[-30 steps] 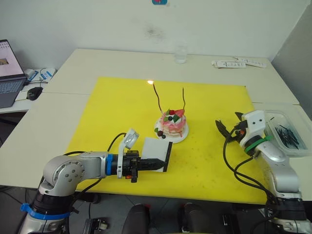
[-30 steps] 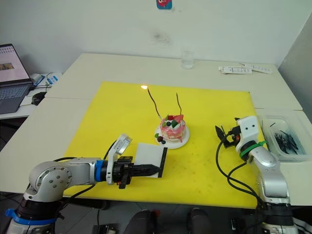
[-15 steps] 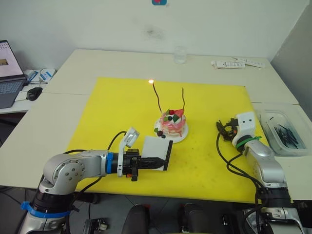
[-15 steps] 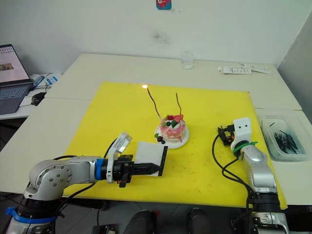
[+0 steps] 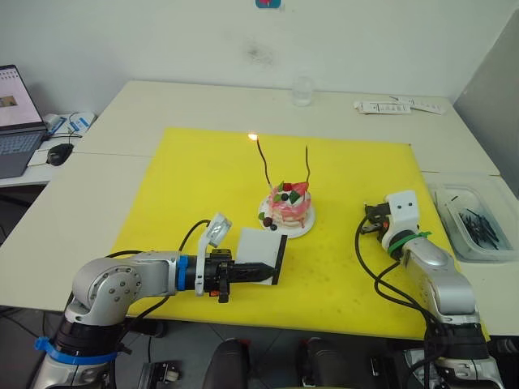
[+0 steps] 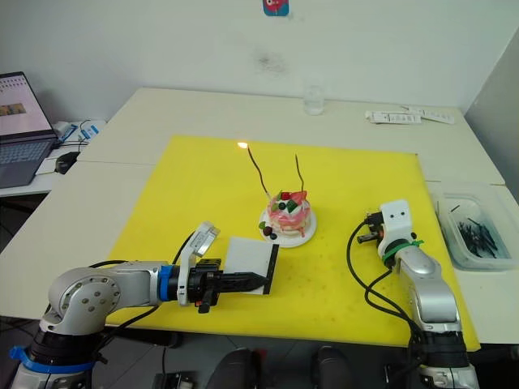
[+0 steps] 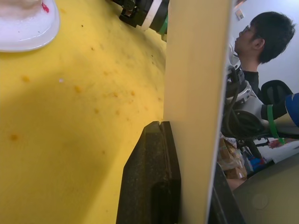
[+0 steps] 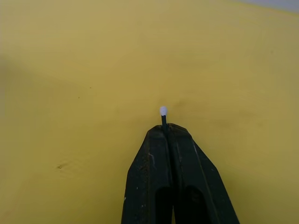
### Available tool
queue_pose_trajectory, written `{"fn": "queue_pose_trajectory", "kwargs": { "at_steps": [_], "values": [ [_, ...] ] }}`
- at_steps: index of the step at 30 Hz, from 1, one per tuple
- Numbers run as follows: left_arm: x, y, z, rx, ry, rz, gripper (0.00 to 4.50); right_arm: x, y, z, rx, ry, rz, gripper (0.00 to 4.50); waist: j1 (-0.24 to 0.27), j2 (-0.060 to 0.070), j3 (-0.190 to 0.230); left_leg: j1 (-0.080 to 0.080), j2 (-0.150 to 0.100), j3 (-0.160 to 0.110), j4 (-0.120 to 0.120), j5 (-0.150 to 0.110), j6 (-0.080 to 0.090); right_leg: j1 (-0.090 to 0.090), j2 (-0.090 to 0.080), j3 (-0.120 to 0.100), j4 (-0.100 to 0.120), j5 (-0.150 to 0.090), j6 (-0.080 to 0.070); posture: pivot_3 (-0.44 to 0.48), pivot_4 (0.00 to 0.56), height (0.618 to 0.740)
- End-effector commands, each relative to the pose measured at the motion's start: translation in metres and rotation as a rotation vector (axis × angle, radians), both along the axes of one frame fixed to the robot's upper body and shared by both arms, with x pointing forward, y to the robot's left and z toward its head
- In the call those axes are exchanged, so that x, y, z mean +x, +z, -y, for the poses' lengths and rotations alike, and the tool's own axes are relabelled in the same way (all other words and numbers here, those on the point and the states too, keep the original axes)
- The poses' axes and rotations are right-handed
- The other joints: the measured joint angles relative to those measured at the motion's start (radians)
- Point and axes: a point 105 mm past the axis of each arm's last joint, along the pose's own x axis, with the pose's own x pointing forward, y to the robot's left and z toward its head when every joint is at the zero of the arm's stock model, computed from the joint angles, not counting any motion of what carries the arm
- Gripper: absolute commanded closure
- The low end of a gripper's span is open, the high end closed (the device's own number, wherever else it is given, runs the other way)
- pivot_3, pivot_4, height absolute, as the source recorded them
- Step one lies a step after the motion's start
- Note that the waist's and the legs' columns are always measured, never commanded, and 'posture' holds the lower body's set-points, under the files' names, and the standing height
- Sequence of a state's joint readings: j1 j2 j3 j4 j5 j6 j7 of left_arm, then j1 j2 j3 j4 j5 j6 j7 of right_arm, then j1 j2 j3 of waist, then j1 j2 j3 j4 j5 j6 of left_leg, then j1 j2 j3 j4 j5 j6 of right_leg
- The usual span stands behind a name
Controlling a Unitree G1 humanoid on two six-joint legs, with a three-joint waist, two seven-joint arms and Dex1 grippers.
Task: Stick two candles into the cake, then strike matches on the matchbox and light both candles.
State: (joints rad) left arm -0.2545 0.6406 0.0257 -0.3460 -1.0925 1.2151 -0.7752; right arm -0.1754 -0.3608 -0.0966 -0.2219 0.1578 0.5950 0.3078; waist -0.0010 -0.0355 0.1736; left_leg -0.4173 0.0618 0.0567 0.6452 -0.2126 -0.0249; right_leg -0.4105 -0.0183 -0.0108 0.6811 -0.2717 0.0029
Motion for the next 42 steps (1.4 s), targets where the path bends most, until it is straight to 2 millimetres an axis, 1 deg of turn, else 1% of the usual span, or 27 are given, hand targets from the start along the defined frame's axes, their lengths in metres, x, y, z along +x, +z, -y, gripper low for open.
{"fn": "queue_pose_trajectory", "kwargs": {
  "at_steps": [1, 4, 6, 8, 10, 11, 14, 16, 18, 23, 26, 30, 34, 38, 42],
  "values": [
    [-0.001, 0.006, 0.001, -0.007, -0.013, 0.028, 4.50, -0.026, 0.026, -0.020, 0.003, 0.148, 0.043, 4.47, -0.001, 0.000, 0.000, 0.000, 0.001, 0.000, 0.000, 0.000, 0.000, 0.000, 0.000, 0.000, 0.000, 0.000, 0.000, 0.000, 0.150, 0.706],
    [0.000, 0.005, 0.000, -0.003, -0.015, 0.023, 4.50, -0.060, 0.027, -0.036, -0.037, 0.283, 0.018, 4.47, -0.001, 0.000, 0.000, 0.000, 0.001, 0.000, 0.000, 0.000, 0.000, -0.001, 0.000, 0.000, 0.000, 0.000, 0.000, 0.000, 0.150, 0.706],
    [0.000, 0.005, 0.000, 0.000, -0.017, 0.022, 4.50, -0.072, 0.026, -0.041, -0.056, 0.325, 0.004, 4.47, -0.001, 0.000, 0.000, 0.000, 0.002, -0.001, -0.001, 0.000, 0.000, 0.000, -0.001, 0.000, 0.000, -0.001, 0.000, 0.000, 0.150, 0.706],
    [0.001, 0.005, 0.001, 0.002, -0.021, 0.022, 4.50, -0.083, 0.018, -0.048, -0.049, 0.349, -0.031, 4.47, -0.004, 0.000, 0.000, 0.001, 0.002, 0.000, 0.000, 0.000, 0.000, 0.000, -0.001, 0.000, 0.000, -0.001, 0.000, 0.000, 0.150, 0.706],
    [0.002, 0.005, 0.002, 0.004, -0.029, 0.023, 4.50, -0.089, 0.009, -0.054, -0.046, 0.361, -0.052, 4.47, -0.003, -0.001, 0.000, 0.001, 0.002, -0.001, 0.000, 0.000, 0.000, 0.000, -0.001, 0.000, 0.000, 0.000, 0.000, 0.000, 0.150, 0.706],
    [0.002, 0.005, 0.002, 0.005, -0.031, 0.024, 4.50, -0.090, 0.007, -0.056, -0.048, 0.360, -0.054, 4.47, -0.003, -0.001, 0.000, 0.001, 0.001, -0.001, 0.000, 0.000, 0.000, 0.000, -0.001, -0.001, 0.000, 0.000, 0.000, 0.000, 0.150, 0.706],
    [0.004, 0.005, 0.003, 0.005, -0.035, 0.026, 4.50, -0.084, 0.003, -0.059, -0.075, 0.332, -0.016, 4.47, -0.003, -0.001, 0.000, 0.001, 0.001, 0.000, 0.001, 0.000, 0.000, 0.000, -0.001, 0.000, 0.000, 0.000, -0.001, 0.000, 0.150, 0.706],
    [0.004, 0.006, 0.003, 0.007, -0.041, 0.028, 4.50, -0.079, -0.004, -0.056, -0.073, 0.284, -0.013, 4.47, -0.003, -0.001, 0.000, 0.001, 0.001, 0.000, 0.001, 0.000, 0.000, 0.000, -0.001, 0.000, 0.000, 0.000, -0.001, 0.000, 0.150, 0.706],
    [0.004, 0.006, 0.002, 0.009, -0.043, 0.029, 4.50, -0.078, -0.008, -0.057, -0.052, 0.272, -0.009, 4.47, -0.002, -0.001, 0.000, 0.000, 0.000, 0.000, 0.000, 0.000, 0.000, 0.000, -0.001, 0.000, -0.001, 0.000, 0.000, 0.000, 0.150, 0.706],
    [0.003, 0.007, 0.001, 0.012, -0.045, 0.035, 4.50, -0.082, -0.017, -0.053, -0.017, 0.254, -0.045, 4.47, -0.002, -0.001, 0.000, 0.000, 0.001, 0.000, 0.000, 0.000, 0.000, 0.000, -0.001, 0.000, -0.001, -0.001, 0.000, 0.000, 0.150, 0.706],
    [0.002, 0.007, 0.001, 0.014, -0.045, 0.035, 4.50, -0.082, -0.016, -0.051, -0.006, 0.238, -0.036, 3.86, -0.001, -0.001, 0.000, 0.000, 0.001, -0.001, 0.000, 0.000, 0.000, 0.000, -0.001, -0.001, -0.001, -0.001, 0.000, 0.000, 0.150, 0.706],
    [0.002, 0.007, 0.000, 0.015, -0.044, 0.036, 4.50, -0.086, -0.016, -0.054, -0.001, 0.272, -0.030, 2.46, -0.001, -0.001, 0.000, 0.000, 0.001, -0.001, 0.000, 0.000, 0.000, 0.000, -0.001, 0.000, -0.001, -0.001, 0.000, 0.000, 0.150, 0.706],
    [0.003, 0.008, 0.001, 0.015, -0.044, 0.036, 4.50, -0.086, -0.018, -0.054, -0.010, 0.274, 0.020, 2.46, -0.002, -0.001, 0.000, 0.000, 0.001, -0.001, 0.000, 0.000, 0.000, 0.000, -0.001, 0.000, -0.001, -0.001, -0.001, 0.000, 0.150, 0.706],
    [0.005, 0.008, 0.001, 0.017, -0.045, 0.036, 4.50, -0.078, -0.021, -0.055, -0.053, 0.255, 0.076, 2.46, -0.002, -0.001, 0.000, 0.000, 0.001, -0.001, 0.000, 0.000, 0.000, 0.000, -0.001, 0.000, -0.001, -0.001, -0.001, 0.000, 0.150, 0.706],
    [0.006, 0.008, 0.001, 0.020, -0.047, 0.036, 4.50, -0.074, -0.027, -0.058, -0.016, 0.259, 0.060, 2.46, -0.003, -0.001, 0.000, 0.001, 0.001, -0.001, 0.001, 0.000, 0.000, 0.000, -0.001, 0.000, 0.000, -0.001, -0.001, 0.000, 0.150, 0.706]
  ]
}}
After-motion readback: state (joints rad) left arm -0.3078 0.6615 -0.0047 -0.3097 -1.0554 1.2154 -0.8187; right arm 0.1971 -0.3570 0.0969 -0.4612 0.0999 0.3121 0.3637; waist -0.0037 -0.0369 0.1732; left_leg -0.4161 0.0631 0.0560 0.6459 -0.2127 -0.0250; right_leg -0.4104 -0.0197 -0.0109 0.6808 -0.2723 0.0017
